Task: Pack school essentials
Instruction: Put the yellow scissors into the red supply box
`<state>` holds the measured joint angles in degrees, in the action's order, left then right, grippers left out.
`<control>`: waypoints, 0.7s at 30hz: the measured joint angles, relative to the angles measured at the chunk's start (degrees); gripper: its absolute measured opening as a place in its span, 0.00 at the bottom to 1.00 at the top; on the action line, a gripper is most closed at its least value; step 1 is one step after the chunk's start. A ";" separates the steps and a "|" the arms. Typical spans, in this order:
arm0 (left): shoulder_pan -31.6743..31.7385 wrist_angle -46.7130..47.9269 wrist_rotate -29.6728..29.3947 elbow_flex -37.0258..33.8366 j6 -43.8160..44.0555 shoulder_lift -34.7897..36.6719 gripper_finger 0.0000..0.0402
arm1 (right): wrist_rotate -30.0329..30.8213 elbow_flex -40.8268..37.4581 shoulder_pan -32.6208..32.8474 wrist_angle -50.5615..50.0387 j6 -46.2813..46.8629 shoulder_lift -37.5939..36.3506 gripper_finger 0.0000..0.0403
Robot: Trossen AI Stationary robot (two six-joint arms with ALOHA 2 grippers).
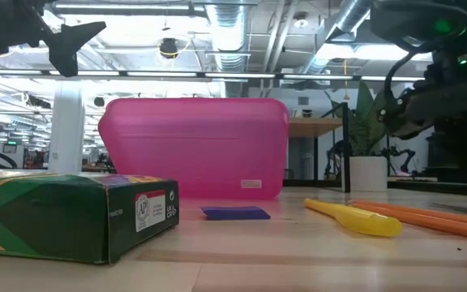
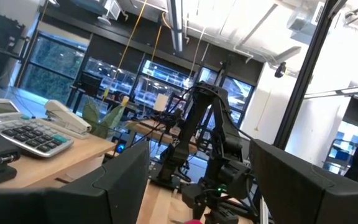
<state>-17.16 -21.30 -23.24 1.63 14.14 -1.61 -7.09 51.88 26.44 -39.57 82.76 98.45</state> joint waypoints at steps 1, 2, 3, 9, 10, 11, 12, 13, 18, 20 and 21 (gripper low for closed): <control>0.01 -0.02 -0.02 0.00 0.12 0.01 0.65 | -0.08 0.01 0.00 -0.02 -0.01 0.03 0.43; 0.02 -0.02 -0.02 0.00 0.13 0.00 0.65 | -0.09 0.02 0.00 0.09 -0.05 0.05 0.38; 0.00 -0.02 -0.02 0.00 0.12 0.00 0.65 | -0.12 0.02 0.00 0.18 -0.27 0.04 0.32; 0.01 -0.02 -0.56 0.00 0.10 0.00 0.65 | -0.57 0.00 0.04 -0.05 -2.01 0.07 0.06; 0.02 -0.02 -0.57 0.00 0.10 0.00 0.65 | -0.57 0.00 0.04 -0.02 -2.19 0.07 0.04; 0.00 -0.02 -0.59 0.00 0.10 0.01 0.65 | -0.55 0.00 0.04 -0.06 -2.25 0.00 0.04; 0.02 0.00 -0.59 0.00 0.10 0.00 0.65 | -0.52 -0.02 0.04 -0.17 -2.25 -0.37 0.04; 0.02 -0.02 -0.59 0.00 0.10 0.00 0.65 | -0.46 -0.05 0.04 -0.28 -2.25 -0.73 0.04; 0.02 -0.02 -0.66 0.00 0.11 0.00 0.65 | 1.21 -0.58 0.11 -1.99 -1.82 -4.08 0.05; 0.00 -0.02 -0.66 0.00 0.13 0.00 0.65 | 2.58 -0.56 0.14 -2.76 -1.27 -6.00 0.04; 0.00 -0.02 -0.66 0.00 0.13 0.00 0.65 | 3.30 -0.42 0.13 -3.20 -1.10 -7.04 0.04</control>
<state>-17.17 -21.32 -23.90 1.63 14.26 -1.61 -3.79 51.45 26.57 -42.77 81.66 91.41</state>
